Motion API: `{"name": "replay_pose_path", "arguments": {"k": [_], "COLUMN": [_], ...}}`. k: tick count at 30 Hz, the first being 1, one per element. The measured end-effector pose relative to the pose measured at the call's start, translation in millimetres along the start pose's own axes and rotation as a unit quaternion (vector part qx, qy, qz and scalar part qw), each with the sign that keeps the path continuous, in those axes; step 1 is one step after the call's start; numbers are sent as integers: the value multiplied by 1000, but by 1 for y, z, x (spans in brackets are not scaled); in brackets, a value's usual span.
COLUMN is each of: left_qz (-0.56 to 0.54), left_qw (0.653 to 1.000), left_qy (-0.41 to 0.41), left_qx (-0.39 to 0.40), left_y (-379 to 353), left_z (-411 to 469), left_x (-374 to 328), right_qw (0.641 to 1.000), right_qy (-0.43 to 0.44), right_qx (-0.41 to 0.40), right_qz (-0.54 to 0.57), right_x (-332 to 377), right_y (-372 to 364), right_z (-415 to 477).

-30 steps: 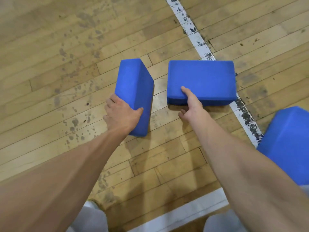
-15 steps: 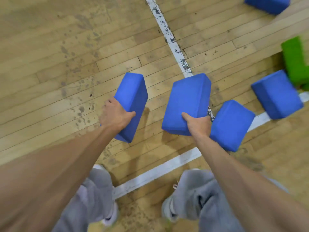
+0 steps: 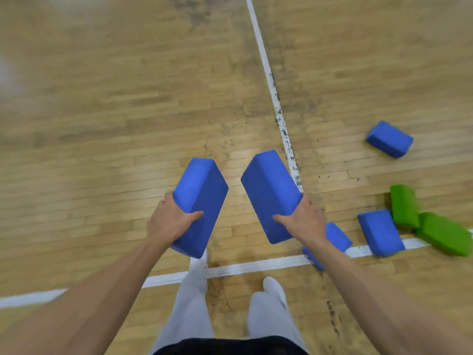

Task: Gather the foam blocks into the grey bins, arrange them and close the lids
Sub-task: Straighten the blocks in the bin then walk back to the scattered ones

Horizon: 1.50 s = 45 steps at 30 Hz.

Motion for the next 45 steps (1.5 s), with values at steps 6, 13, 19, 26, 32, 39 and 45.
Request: {"name": "replay_pose_path", "arguments": {"k": [6,13,19,26,32,39,45], "left_qz": [-154,-283,-416,-463,-479,-474,-491], "left_qw": [973,883,738,601,488,432,370], "left_qy": [123,299,465,591,661,724,746], "left_qx": [-120,-225,-258,-273,-309,-252,-256], "left_y": [57,41,-49,-125,-152,-177,-128], "left_z": [-114,-286,-442,-629,-739,-761,-774], "left_x": [103,297,487,695,805,897,1040], "right_qw": [972,870,766,640,529,491,453], "right_qy": [215,431,544,656,740,739,720], "right_qx": [66,159,215,299,334,394,434], "right_qz": [-74,-177,-264,-266,-246,-240,-296], "right_x": [108,211,260,317,352,373,417], "right_y": [22,-62,-177,-341,-435,-564,-680], "right_z": [-52,-205,-368,-643,-849,-981,-1075]}}
Point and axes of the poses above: each hand's wrist, its own z-axis towards the middle knuckle, its own y-axis out of the back of the hand, x = y × z, the point moved 10 cm from there along z, towards the middle knuckle, and after that the axes turned 9 degrees about y, right-handed, at the moved point
